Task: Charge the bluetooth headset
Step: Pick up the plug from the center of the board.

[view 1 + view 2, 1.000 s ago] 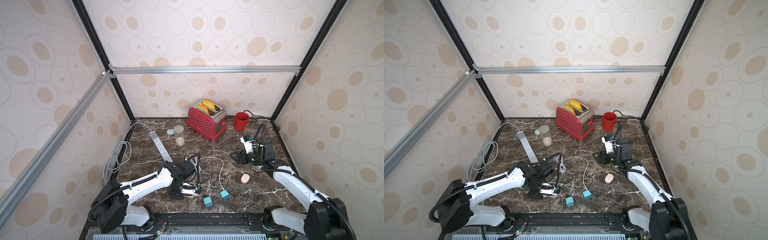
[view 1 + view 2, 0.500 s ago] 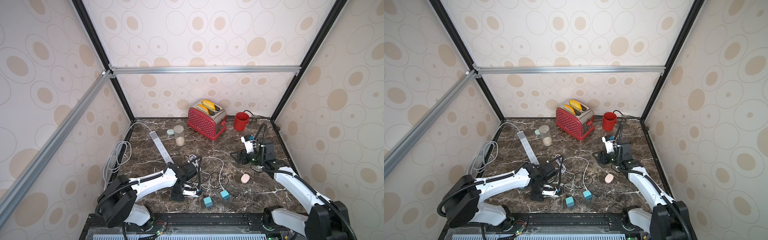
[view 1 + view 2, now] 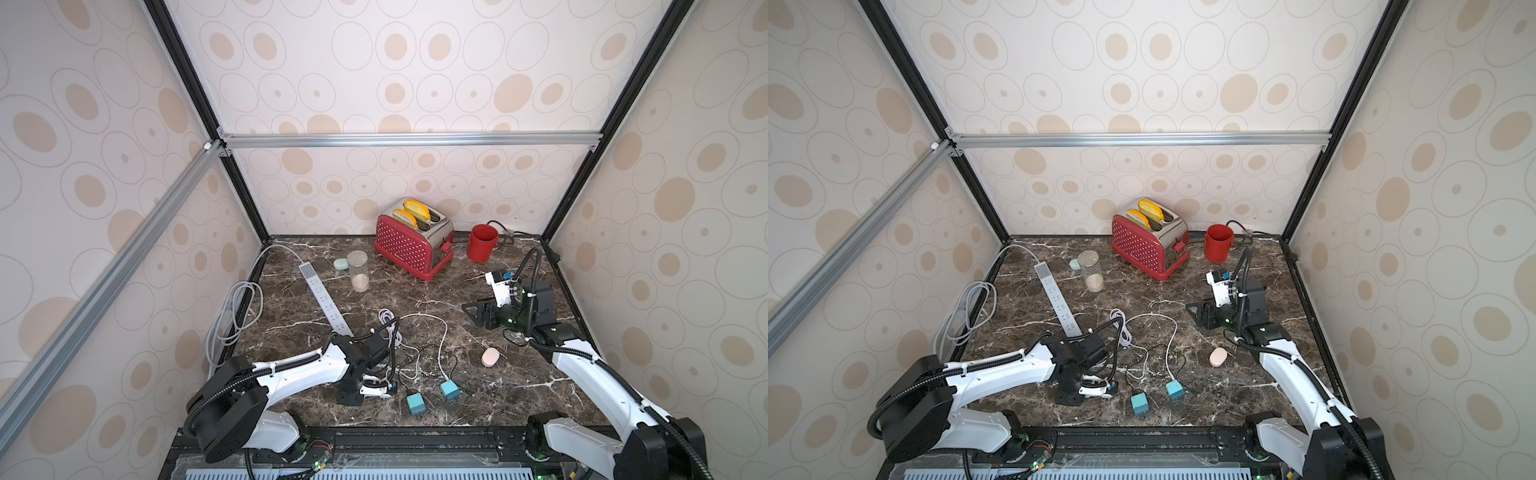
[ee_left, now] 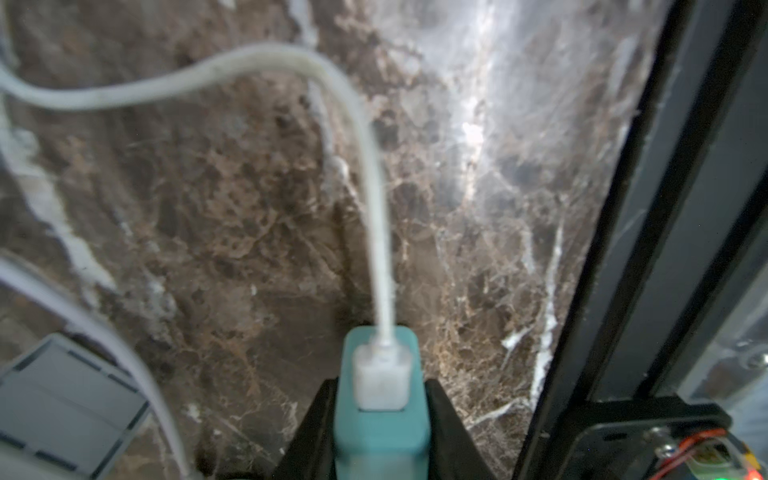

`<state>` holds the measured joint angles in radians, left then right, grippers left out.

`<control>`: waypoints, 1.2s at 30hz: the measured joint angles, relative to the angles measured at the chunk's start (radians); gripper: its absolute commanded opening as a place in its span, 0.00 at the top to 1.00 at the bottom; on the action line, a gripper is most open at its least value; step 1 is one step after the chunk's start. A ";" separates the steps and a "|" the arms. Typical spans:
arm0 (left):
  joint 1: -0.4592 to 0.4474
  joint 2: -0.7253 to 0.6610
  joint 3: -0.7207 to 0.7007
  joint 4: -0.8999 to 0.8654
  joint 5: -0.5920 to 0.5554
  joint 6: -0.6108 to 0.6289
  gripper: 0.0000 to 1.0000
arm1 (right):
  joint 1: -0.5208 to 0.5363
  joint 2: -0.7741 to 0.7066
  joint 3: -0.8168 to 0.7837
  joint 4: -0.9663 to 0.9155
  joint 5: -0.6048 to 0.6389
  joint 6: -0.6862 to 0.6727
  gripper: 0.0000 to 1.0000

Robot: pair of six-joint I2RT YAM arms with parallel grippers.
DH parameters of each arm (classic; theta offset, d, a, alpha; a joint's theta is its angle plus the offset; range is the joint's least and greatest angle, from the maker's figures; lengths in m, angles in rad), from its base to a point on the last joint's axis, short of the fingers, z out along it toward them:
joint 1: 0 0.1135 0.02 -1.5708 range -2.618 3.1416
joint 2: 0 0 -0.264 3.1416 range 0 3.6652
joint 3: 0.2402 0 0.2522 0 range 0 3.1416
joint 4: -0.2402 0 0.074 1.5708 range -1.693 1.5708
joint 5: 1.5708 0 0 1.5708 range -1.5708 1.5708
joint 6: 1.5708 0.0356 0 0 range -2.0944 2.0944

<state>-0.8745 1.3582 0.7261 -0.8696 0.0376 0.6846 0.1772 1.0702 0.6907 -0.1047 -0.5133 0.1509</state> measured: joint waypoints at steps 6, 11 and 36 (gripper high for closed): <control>0.110 -0.033 0.163 -0.001 -0.002 -0.070 0.81 | -0.002 -0.058 -0.044 0.017 -0.032 0.012 0.30; 0.150 -0.106 0.324 0.101 0.045 -0.185 0.81 | -0.003 -0.090 -0.084 0.071 -0.151 0.003 0.28; 0.157 -0.043 0.328 0.736 0.440 -0.705 0.88 | 0.077 0.002 -0.082 0.393 -0.425 -0.041 0.23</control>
<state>-0.7174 1.3155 1.0542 -0.1333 0.4774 -0.0208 0.2539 1.0718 0.6086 0.2882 -0.9382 0.1097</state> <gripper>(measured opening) 0.291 0.733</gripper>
